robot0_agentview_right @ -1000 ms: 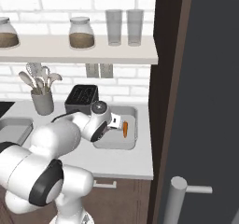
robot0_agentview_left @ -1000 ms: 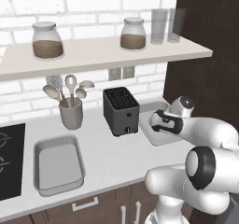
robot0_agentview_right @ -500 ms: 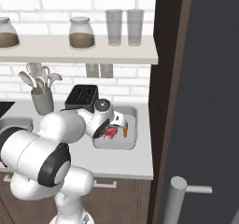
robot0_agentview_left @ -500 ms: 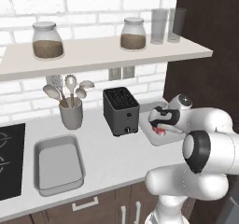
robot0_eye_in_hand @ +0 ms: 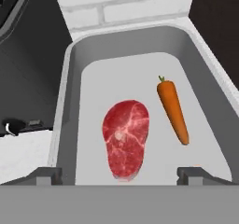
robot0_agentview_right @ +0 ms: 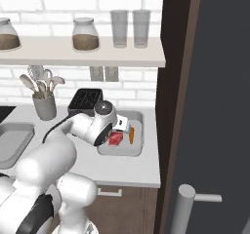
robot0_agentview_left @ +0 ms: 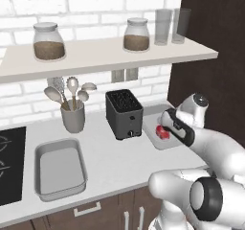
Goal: Place one carrot and one steak in each tupperware on the nearby counter, to pack two identical lunches.
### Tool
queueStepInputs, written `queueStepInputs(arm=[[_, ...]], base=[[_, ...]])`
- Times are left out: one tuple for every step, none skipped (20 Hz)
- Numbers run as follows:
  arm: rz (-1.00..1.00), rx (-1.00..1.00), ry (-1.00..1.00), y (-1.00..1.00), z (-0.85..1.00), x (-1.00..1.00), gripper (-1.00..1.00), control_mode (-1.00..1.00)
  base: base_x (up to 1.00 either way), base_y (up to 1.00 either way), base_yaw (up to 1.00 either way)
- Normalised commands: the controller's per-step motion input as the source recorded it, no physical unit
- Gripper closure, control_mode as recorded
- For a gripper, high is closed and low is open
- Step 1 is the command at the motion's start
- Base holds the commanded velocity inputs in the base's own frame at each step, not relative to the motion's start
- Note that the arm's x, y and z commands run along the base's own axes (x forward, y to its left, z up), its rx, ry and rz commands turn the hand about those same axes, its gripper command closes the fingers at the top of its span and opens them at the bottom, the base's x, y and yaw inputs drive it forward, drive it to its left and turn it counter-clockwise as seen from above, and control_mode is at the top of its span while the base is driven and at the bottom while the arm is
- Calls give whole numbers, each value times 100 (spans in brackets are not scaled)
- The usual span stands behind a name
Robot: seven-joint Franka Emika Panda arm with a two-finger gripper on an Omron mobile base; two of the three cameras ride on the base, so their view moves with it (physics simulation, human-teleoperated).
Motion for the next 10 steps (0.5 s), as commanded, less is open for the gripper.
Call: queueStepInputs(arm=[[0, 0, -1, 0, 78, -99, -100, -100], [0, 0, -2, 0, 81, -100, -100, -100], [0, 0, 0, 6, 84, -98, -100, -100], [0, 0, 0, 11, 79, -95, -100, -100], [0, 0, 0, 9, 75, -88, -100, -100], [0, 0, 0, 7, 71, -91, -100, -100], [0, 0, 0, 11, 71, -94, -100, -100], [0, 0, 0, 18, 75, -94, -100, -100], [0, 0, 0, 27, 76, -79, -100, -100], [0, -1, 0, 34, 76, -81, -100, -100]], base=[[0, 0, 0], [0, 0, 0], [0, 0, 0], [0, 0, 0], [0, 0, 0], [0, 0, 0], [0, 0, 0], [0, 0, 0], [0, 0, 0], [0, 0, 0]])
